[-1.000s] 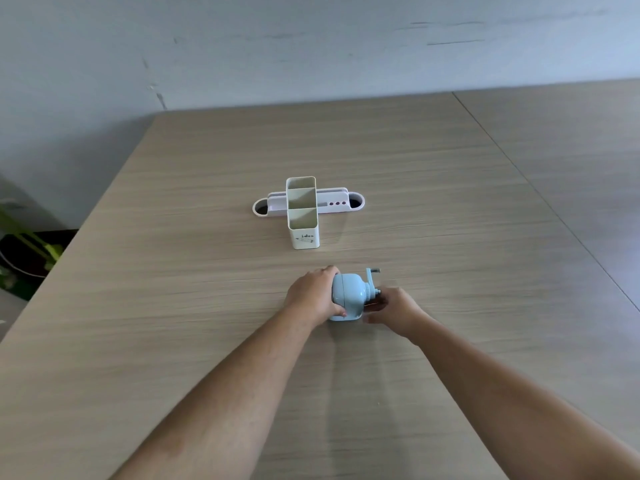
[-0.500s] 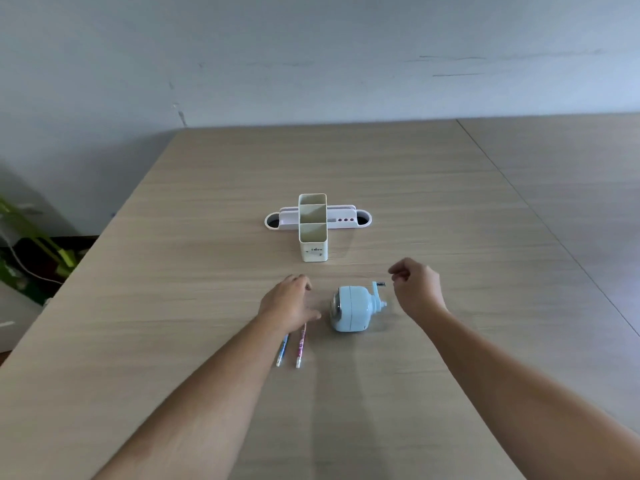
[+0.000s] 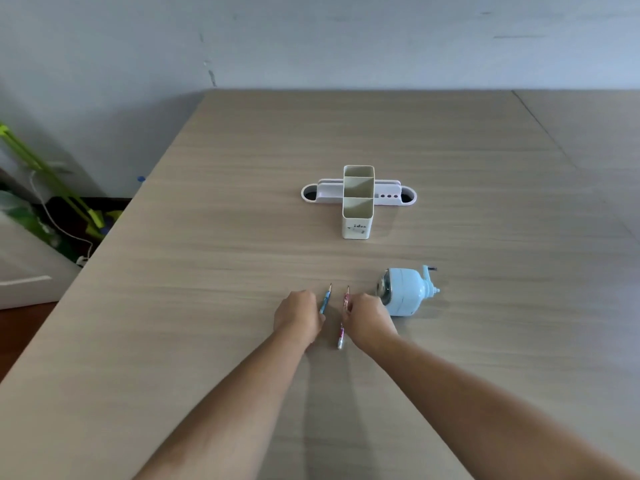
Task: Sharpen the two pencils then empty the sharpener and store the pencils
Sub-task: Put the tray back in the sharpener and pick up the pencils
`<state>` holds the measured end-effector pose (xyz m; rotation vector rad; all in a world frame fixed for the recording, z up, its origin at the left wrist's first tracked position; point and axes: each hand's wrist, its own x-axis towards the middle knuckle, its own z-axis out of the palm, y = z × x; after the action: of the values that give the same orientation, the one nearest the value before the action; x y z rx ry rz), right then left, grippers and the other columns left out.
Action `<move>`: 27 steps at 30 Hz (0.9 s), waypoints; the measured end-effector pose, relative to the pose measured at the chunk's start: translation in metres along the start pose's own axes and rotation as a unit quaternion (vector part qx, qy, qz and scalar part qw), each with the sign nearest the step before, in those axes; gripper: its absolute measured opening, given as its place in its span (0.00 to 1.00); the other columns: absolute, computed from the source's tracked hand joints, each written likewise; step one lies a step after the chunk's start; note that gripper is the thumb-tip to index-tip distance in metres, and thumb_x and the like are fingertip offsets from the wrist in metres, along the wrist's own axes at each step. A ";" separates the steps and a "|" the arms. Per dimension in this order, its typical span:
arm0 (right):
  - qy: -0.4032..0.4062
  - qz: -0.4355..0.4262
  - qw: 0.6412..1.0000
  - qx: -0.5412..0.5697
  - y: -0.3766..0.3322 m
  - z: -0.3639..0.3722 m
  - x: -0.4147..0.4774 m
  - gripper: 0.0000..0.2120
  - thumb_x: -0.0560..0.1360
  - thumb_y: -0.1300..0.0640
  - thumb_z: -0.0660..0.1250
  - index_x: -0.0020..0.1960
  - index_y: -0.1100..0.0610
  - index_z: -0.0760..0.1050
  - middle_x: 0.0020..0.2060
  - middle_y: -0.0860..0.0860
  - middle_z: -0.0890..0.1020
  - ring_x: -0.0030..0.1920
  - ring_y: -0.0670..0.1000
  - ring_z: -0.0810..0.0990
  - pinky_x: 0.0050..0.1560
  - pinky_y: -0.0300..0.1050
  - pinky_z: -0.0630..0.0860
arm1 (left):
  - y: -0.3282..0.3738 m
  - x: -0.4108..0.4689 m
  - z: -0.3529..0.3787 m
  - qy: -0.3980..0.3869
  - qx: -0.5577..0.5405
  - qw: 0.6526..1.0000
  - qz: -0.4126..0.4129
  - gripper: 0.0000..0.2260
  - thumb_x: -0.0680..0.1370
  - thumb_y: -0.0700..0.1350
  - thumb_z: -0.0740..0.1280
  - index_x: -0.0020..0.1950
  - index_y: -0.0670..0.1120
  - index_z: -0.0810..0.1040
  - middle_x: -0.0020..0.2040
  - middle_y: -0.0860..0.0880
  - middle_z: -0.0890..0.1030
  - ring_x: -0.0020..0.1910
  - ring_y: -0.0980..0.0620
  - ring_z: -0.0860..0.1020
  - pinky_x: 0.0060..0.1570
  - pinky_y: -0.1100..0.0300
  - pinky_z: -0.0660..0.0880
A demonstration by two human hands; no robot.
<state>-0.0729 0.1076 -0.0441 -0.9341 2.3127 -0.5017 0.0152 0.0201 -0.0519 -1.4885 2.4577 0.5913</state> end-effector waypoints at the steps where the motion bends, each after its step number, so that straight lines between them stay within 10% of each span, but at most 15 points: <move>1: 0.001 0.006 1.000 -0.022 -0.002 0.003 0.003 0.11 0.75 0.63 0.59 0.35 0.57 0.72 0.33 0.56 0.78 0.37 0.57 0.77 0.35 0.43 0.72 | -0.004 0.002 0.001 0.000 -0.002 1.000 -0.004 0.08 0.74 0.44 0.69 0.51 0.42 0.81 0.52 0.42 0.83 0.52 0.41 0.81 0.47 0.55 0.77; 11: 0.037 0.077 0.995 -0.043 -0.017 0.016 0.022 0.08 0.76 0.63 0.61 0.53 0.64 0.74 0.51 0.60 0.82 0.54 0.60 0.80 0.45 0.43 0.73 | -0.038 0.006 -0.014 0.001 0.013 0.998 -0.061 0.08 0.74 0.42 0.69 0.52 0.43 0.79 0.53 0.44 0.82 0.52 0.43 0.81 0.42 0.57 0.74; 18: 0.039 0.051 0.998 0.021 -0.033 0.003 0.022 0.12 0.70 0.59 0.64 0.30 0.58 0.67 0.32 0.57 0.78 0.36 0.57 0.75 0.35 0.43 0.70 | -0.041 0.004 -0.028 0.011 -0.143 0.987 -0.075 0.04 0.69 0.43 0.70 0.37 0.43 0.79 0.38 0.43 0.81 0.40 0.42 0.81 0.33 0.60 0.71; 27: 0.225 -0.040 0.947 0.225 -0.068 -0.124 0.052 0.06 0.70 0.61 0.66 0.41 0.64 0.77 0.32 0.53 0.78 0.35 0.52 0.74 0.31 0.42 0.68 | 0.031 0.042 -0.122 0.142 -0.409 0.901 0.035 0.10 0.68 0.38 0.71 0.29 0.45 0.73 0.29 0.45 0.78 0.26 0.48 0.75 0.31 0.61 0.73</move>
<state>-0.1490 0.0382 0.0664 -0.7412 2.3861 -1.3331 -0.0280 -0.0545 0.0493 -1.8521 2.6143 1.6899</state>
